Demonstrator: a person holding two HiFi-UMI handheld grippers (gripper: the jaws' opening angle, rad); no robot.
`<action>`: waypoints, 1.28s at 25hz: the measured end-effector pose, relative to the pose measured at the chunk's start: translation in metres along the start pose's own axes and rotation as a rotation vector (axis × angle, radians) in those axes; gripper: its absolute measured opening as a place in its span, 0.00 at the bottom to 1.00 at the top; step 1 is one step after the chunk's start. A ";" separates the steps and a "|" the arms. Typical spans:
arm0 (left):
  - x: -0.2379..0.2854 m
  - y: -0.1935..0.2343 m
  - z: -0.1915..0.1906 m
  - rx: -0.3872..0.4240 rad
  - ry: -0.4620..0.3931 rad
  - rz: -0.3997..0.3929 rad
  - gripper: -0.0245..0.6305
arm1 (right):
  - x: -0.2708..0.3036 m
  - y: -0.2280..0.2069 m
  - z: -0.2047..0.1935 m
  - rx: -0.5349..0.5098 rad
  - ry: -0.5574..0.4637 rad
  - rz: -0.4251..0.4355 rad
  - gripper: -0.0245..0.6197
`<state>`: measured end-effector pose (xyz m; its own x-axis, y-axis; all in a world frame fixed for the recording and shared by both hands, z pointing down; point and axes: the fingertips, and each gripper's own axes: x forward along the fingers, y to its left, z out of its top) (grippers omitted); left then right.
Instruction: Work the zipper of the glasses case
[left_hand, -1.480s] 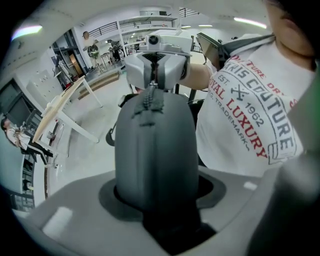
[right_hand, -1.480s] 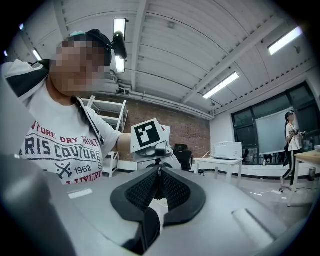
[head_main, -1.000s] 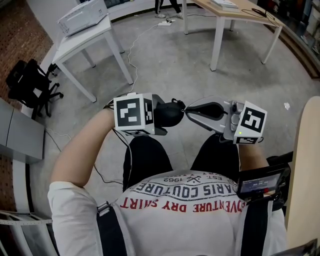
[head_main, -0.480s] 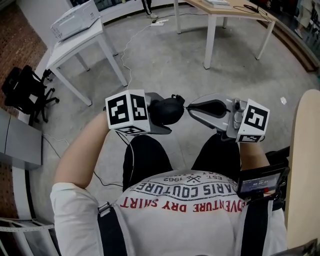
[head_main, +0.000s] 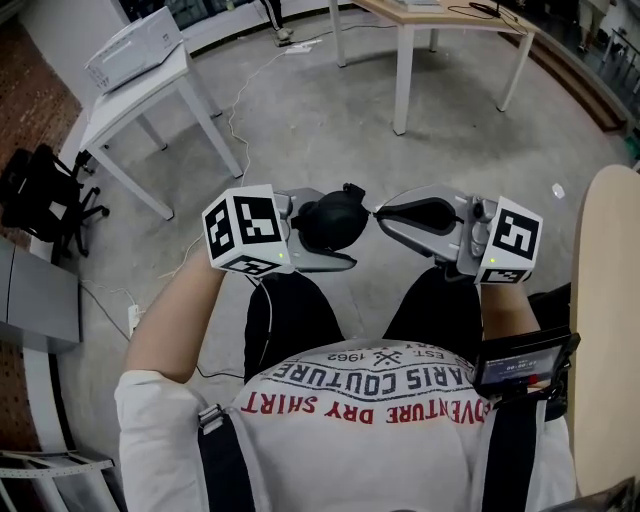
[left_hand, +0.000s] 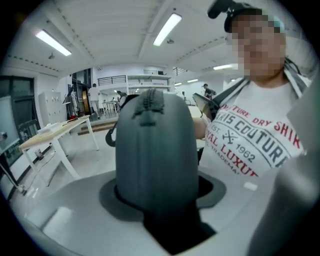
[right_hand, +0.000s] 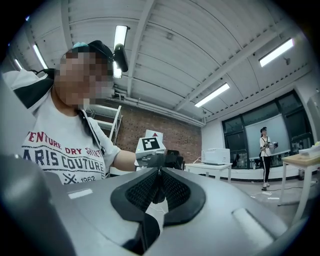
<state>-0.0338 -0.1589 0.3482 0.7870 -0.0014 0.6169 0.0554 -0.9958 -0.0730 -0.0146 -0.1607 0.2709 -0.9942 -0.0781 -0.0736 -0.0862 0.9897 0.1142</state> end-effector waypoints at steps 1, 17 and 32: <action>0.001 0.000 0.004 -0.007 -0.035 -0.001 0.41 | -0.002 -0.001 0.000 0.000 0.000 0.000 0.07; -0.009 0.000 0.049 -0.155 -0.472 -0.076 0.41 | -0.004 -0.001 0.002 0.014 -0.022 0.007 0.07; -0.027 0.006 0.064 -0.250 -0.701 -0.081 0.41 | 0.002 0.001 -0.001 0.025 -0.018 0.020 0.07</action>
<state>-0.0151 -0.1594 0.2806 0.9981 0.0485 -0.0377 0.0546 -0.9816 0.1831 -0.0164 -0.1596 0.2717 -0.9944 -0.0561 -0.0894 -0.0642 0.9938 0.0908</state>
